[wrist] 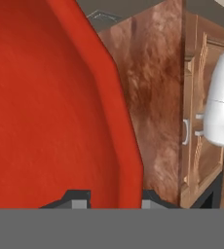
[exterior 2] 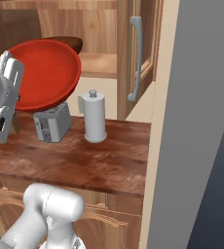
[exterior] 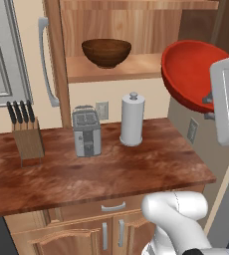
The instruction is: Open the cabinet. Pick the bowls from the counter and place them in the cabinet. Then close the cabinet.
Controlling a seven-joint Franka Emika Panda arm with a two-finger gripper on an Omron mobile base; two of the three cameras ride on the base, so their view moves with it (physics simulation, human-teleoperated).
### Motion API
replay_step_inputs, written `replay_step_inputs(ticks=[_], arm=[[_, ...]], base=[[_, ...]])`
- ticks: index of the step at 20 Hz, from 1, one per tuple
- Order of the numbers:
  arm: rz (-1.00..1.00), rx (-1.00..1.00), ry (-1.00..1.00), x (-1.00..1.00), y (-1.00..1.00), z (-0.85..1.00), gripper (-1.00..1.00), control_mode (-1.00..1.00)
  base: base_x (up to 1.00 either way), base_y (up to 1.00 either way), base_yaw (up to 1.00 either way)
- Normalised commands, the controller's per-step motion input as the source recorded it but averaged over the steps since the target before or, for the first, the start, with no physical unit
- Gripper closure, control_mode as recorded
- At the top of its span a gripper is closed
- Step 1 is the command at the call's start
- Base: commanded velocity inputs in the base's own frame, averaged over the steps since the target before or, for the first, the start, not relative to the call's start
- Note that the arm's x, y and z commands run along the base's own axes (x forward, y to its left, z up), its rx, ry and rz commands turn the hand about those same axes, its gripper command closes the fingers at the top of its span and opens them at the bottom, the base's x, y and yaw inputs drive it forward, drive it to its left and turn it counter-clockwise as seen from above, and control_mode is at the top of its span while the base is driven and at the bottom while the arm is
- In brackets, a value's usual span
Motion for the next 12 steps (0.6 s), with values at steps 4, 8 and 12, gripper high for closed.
replay_step_inputs(ticks=[4, 8, 12], arm=[[0.00, -0.03, 0.00, 0.14, 0.00, 0.00, 1.00, -1.00], [0.00, -0.02, -0.01, 0.28, -0.01, -0.02, 1.00, -1.00], [0.00, -0.03, 0.00, 0.32, 0.00, -0.05, 1.00, -1.00]], base=[[0.00, 0.00, 0.00], [0.00, 0.00, 0.00], [0.00, 0.00, 0.00]])
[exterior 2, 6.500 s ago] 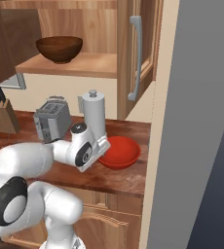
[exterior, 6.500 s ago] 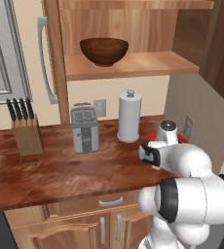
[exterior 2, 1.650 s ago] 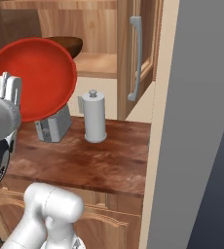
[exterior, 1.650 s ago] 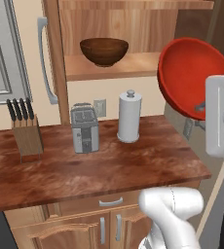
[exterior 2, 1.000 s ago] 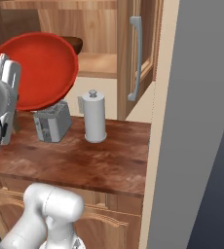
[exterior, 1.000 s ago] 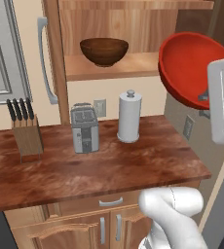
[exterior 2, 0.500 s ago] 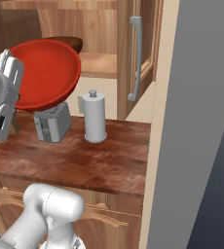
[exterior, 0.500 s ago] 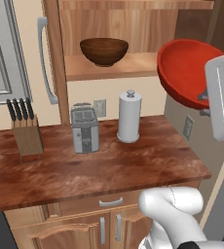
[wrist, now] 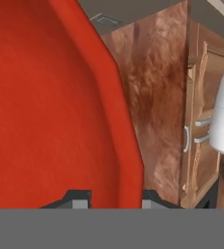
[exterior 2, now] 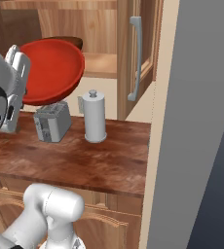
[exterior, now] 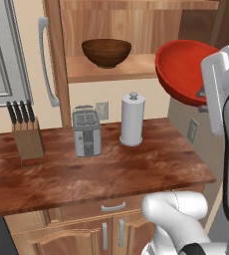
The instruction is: Open the cabinet. Pick the bowls from the counter and place them in the cabinet. Then close the cabinet.
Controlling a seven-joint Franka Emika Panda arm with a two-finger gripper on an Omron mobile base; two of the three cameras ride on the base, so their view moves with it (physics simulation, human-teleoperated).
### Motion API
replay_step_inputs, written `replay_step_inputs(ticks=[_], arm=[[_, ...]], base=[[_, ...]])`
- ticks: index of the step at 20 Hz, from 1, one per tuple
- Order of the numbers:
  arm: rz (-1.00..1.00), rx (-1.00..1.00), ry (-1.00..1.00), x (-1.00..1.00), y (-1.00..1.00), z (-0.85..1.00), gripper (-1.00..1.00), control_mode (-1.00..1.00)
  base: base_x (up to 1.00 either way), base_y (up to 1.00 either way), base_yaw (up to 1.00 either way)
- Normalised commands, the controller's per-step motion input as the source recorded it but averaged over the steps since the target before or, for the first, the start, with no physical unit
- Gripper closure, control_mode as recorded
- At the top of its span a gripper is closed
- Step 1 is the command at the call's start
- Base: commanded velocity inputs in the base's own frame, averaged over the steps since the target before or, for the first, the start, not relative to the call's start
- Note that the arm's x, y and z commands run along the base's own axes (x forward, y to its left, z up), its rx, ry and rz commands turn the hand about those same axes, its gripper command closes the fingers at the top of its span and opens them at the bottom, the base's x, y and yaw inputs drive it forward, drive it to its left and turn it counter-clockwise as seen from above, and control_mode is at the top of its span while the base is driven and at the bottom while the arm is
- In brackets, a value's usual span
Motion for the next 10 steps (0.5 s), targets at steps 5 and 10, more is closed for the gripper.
replay_step_inputs(ticks=[5, 10], arm=[[0.00, -0.04, -0.01, 0.37, -0.01, -0.01, 1.00, -1.00], [0.00, -0.03, -0.01, 0.38, -0.12, -0.02, 1.00, -1.00]], base=[[0.00, 0.00, 0.00], [0.00, 0.00, 0.00]])
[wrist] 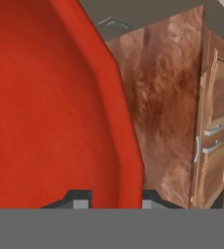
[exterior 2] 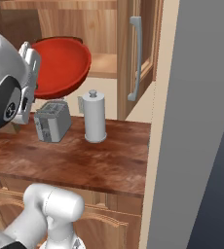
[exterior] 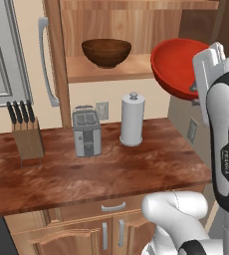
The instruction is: Open the cabinet. Pick the bowls from the counter and place them in the cabinet. Then close the cabinet.
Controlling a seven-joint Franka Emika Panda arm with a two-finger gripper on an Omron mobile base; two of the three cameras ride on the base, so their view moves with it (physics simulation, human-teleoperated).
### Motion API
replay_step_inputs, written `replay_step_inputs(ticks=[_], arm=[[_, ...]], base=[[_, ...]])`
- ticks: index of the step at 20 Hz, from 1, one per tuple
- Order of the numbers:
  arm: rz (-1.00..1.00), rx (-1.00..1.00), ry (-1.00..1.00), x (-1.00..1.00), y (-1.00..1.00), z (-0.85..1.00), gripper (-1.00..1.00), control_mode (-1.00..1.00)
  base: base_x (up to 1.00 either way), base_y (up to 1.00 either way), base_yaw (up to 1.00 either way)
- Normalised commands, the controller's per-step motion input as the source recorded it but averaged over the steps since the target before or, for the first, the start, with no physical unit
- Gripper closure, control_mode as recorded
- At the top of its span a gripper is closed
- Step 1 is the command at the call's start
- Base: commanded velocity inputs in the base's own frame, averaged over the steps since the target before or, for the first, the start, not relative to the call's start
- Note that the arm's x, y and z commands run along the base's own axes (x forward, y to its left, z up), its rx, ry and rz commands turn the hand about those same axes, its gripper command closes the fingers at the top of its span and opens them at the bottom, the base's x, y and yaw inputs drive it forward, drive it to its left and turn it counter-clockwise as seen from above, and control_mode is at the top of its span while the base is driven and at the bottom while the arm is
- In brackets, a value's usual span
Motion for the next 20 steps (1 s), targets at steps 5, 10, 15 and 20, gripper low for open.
replay_step_inputs(ticks=[5, 10, 15, 20], arm=[[0.00, -0.01, -0.01, 0.37, -0.21, -0.08, 1.00, -1.00], [0.00, -0.01, 0.00, 0.45, -0.17, -0.10, 1.00, -1.00], [0.00, -0.03, 0.00, 0.52, -0.15, -0.11, 1.00, -1.00], [0.00, -0.01, 0.00, 0.53, -0.20, -0.07, 1.00, -1.00]], base=[[0.00, 0.00, 0.00], [0.00, 0.00, 0.00], [0.00, 0.00, 0.00], [0.00, 0.00, 0.00]])
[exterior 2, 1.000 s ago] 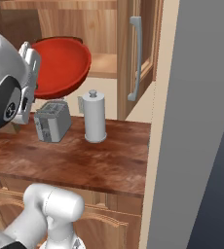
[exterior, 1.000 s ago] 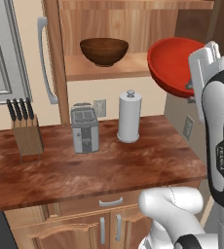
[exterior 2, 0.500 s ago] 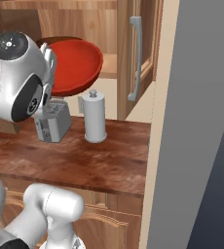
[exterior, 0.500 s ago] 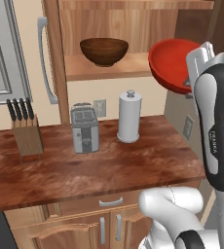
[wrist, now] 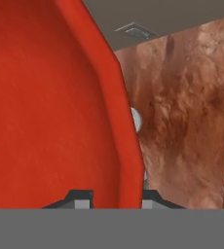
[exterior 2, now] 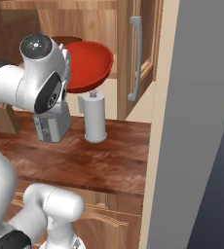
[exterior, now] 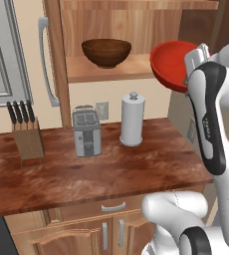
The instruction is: Open the cabinet. Pick the bowls from the counter and place them in the cabinet. Then close the cabinet.
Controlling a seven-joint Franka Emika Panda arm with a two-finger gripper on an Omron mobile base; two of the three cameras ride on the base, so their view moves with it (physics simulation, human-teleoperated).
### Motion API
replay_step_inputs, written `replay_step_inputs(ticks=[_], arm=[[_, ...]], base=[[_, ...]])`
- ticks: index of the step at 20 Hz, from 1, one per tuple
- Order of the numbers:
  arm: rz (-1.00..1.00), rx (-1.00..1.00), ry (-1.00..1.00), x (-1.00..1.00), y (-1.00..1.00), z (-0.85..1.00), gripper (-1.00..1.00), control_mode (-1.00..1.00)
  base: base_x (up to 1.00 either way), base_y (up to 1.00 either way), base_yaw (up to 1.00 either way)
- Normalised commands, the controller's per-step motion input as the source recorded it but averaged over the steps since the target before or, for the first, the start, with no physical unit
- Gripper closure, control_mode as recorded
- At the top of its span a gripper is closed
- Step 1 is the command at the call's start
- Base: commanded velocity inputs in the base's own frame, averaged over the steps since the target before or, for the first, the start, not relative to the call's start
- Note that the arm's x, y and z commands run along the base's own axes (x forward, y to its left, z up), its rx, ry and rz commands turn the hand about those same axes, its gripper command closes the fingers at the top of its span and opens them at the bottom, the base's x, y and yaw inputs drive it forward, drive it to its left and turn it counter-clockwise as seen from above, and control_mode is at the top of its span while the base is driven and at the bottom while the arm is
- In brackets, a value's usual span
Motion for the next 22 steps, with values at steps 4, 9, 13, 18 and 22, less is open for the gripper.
replay_step_inputs(ticks=[4, 9, 13, 18, 22], arm=[[0.00, 0.00, 0.00, 0.57, -0.24, -0.08, 1.00, -1.00], [0.00, 0.00, 0.00, 0.59, -0.18, -0.06, 1.00, -1.00], [0.00, 0.00, 0.00, 0.69, -0.03, 0.00, 1.00, -1.00], [0.00, 0.00, 0.00, 0.73, 0.00, 0.00, 1.00, -1.00], [0.00, 0.00, 0.00, 0.53, -0.04, 0.00, 1.00, -1.00]], base=[[0.00, 0.00, 0.00], [0.00, 0.00, 0.00], [0.00, 0.00, 0.00], [0.00, 0.00, 0.00], [0.00, 0.00, 0.00]])
